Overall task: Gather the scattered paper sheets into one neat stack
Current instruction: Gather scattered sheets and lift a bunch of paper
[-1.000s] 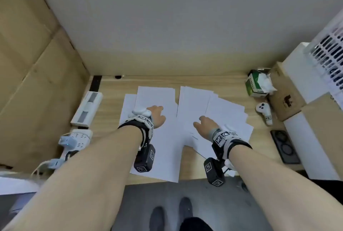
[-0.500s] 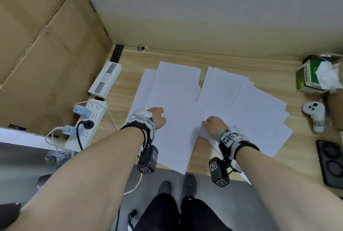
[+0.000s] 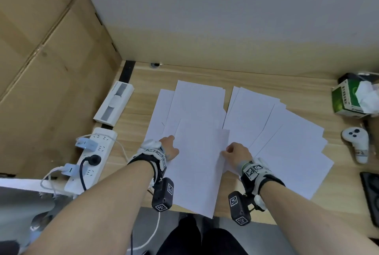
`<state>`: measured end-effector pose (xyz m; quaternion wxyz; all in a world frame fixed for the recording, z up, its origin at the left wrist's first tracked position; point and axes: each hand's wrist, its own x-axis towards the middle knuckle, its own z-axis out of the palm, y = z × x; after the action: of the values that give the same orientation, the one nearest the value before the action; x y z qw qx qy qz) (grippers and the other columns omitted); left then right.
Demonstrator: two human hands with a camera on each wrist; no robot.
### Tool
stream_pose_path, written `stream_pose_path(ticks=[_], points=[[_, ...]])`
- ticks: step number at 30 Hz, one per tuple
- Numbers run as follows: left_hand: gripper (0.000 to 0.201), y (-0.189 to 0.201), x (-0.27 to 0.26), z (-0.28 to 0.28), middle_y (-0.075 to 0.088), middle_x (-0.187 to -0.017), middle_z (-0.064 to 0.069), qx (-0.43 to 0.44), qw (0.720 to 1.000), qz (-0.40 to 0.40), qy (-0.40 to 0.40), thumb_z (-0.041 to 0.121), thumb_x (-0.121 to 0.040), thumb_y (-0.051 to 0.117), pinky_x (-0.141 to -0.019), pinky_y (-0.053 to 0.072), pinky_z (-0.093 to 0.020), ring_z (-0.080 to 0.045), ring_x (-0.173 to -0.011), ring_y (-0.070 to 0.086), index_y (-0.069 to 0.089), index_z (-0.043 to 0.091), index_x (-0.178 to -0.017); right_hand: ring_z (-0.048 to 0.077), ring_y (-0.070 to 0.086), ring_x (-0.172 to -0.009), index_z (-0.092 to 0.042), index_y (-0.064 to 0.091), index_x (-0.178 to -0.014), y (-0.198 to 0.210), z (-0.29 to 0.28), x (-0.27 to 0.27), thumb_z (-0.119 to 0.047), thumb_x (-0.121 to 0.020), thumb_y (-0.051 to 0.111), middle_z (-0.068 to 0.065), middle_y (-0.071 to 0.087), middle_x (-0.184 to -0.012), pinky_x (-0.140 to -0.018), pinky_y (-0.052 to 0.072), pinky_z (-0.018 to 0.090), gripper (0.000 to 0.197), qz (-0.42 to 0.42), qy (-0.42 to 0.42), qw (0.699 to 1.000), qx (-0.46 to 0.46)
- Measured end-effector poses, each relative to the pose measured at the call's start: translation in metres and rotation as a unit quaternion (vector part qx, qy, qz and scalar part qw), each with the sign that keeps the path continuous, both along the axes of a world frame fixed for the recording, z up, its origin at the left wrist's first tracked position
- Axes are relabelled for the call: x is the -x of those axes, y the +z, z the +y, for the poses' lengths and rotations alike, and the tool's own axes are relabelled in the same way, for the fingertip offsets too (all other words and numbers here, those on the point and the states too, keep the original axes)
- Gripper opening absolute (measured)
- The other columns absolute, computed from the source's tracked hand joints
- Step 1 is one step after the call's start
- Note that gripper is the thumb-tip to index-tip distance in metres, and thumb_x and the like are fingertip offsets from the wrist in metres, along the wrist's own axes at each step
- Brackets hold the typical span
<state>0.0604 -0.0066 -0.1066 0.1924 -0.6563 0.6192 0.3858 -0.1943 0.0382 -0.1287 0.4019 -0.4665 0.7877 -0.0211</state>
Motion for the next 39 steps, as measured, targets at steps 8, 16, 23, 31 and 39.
stream_pose_path(ticks=[8, 16, 23, 31, 39], points=[[0.053, -0.004, -0.014, -0.022, 0.058, -0.119, -0.009, -0.005, 0.996, 0.049, 0.068, 0.025, -0.087, 0.053, -0.085, 0.047, -0.034, -0.026, -0.103, 0.058, 0.038, 0.01, -0.136, 0.033, 0.065, -0.079, -0.018, 0.056, -0.08, 0.004, -0.02, 0.0, -0.023, -0.085, 0.06, 0.006, 0.066, -0.078, -0.074, 0.053, 0.043, 0.008, -0.07, -0.031, 0.994, 0.083], [0.032, -0.033, -0.028, -0.046, 0.06, -0.077, -0.003, 0.024, 0.951, 0.213, 0.222, 0.036, -0.056, 0.058, -0.064, 0.045, -0.031, -0.02, -0.072, 0.061, 0.061, 0.015, -0.079, 0.026, 0.053, -0.066, -0.012, 0.052, -0.08, 0.008, -0.053, -0.008, -0.02, -0.093, 0.06, 0.004, 0.054, -0.07, -0.068, 0.051, 0.045, 0.017, -0.201, -0.185, 0.953, 0.129], [0.019, -0.005, -0.015, -0.07, 0.069, -0.081, -0.013, 0.033, 0.908, 0.31, 0.281, 0.02, -0.088, 0.063, -0.062, 0.051, -0.024, -0.021, -0.069, 0.063, 0.067, 0.002, -0.082, 0.021, 0.046, -0.062, -0.018, 0.047, -0.061, 0.007, -0.057, -0.001, -0.003, -0.089, 0.059, 0.001, 0.048, -0.06, -0.06, 0.041, 0.03, 0.034, -0.199, -0.219, 0.951, 0.091], [0.057, -0.021, -0.002, -0.115, 0.05, -0.133, -0.018, 0.111, 0.975, 0.055, 0.185, 0.034, -0.084, 0.061, -0.087, 0.048, -0.04, -0.035, -0.115, 0.056, 0.048, 0.0, -0.128, 0.022, 0.044, -0.066, -0.016, 0.041, -0.07, -0.008, -0.063, 0.054, -0.008, -0.095, 0.05, 0.003, 0.046, -0.071, -0.062, 0.035, 0.032, 0.028, -0.055, -0.257, 0.957, 0.119], [0.072, -0.045, 0.003, -0.138, 0.052, -0.128, -0.012, 0.103, 0.977, 0.024, 0.186, 0.023, -0.073, 0.075, -0.082, 0.05, -0.036, -0.031, -0.111, 0.055, 0.037, 0.009, -0.133, 0.02, 0.041, -0.062, -0.014, 0.041, -0.07, -0.038, -0.071, 0.043, -0.008, -0.095, 0.051, 0.003, 0.044, -0.069, -0.057, 0.032, 0.031, 0.027, -0.076, -0.259, 0.956, 0.119]])
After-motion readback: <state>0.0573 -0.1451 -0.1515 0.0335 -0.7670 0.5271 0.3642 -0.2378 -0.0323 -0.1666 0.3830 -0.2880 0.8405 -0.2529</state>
